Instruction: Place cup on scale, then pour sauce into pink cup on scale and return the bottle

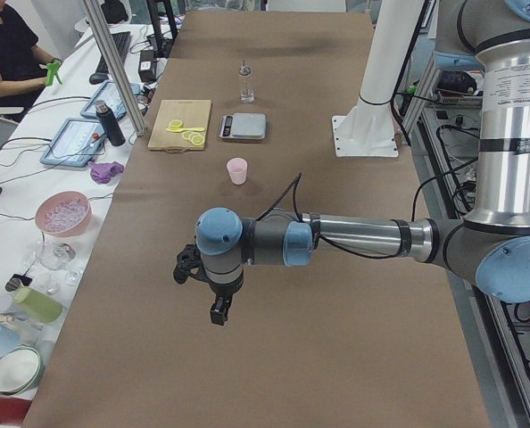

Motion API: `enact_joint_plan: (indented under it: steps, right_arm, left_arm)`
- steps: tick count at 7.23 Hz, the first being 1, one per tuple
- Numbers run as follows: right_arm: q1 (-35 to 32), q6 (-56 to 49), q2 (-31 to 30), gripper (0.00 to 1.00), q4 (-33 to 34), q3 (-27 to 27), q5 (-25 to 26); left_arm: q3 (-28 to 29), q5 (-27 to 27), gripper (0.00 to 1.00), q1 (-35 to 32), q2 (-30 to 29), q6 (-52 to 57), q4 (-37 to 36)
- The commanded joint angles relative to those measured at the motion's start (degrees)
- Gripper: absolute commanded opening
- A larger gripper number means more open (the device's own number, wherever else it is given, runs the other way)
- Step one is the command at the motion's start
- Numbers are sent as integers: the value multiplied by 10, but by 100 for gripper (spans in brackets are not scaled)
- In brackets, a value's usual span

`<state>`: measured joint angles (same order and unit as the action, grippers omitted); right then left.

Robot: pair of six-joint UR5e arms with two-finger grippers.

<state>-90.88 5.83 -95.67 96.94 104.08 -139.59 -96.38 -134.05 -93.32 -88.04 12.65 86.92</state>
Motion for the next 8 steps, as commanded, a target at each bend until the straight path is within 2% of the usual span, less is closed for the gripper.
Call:
enact_joint_plan:
  steps: [1,3,4,5,7,8]
  right_arm:
    - [0,9,2,100,1,24,-2]
    - [3,2,7,100,3,37,-5]
    - [10,1,8,100,3,55,-3]
    - [15,2,7,100,3,51,7]
    - [15,2,1,100,0,50,19]
    - [15,2,0,100,0,50,18]
  left_arm:
    - [-58,-1,98,22,-17,-119,-5]
    - [-141,0,98,96,-21,-258,-5]
    - [-166,-2,98,130,-39,-342,-5]
    - [-180,-2,98,177,-75,-445,-4]
    - [-159,11,98,279,-161,-599,0]
    - [-132,63,98,322,-207,-658,3]
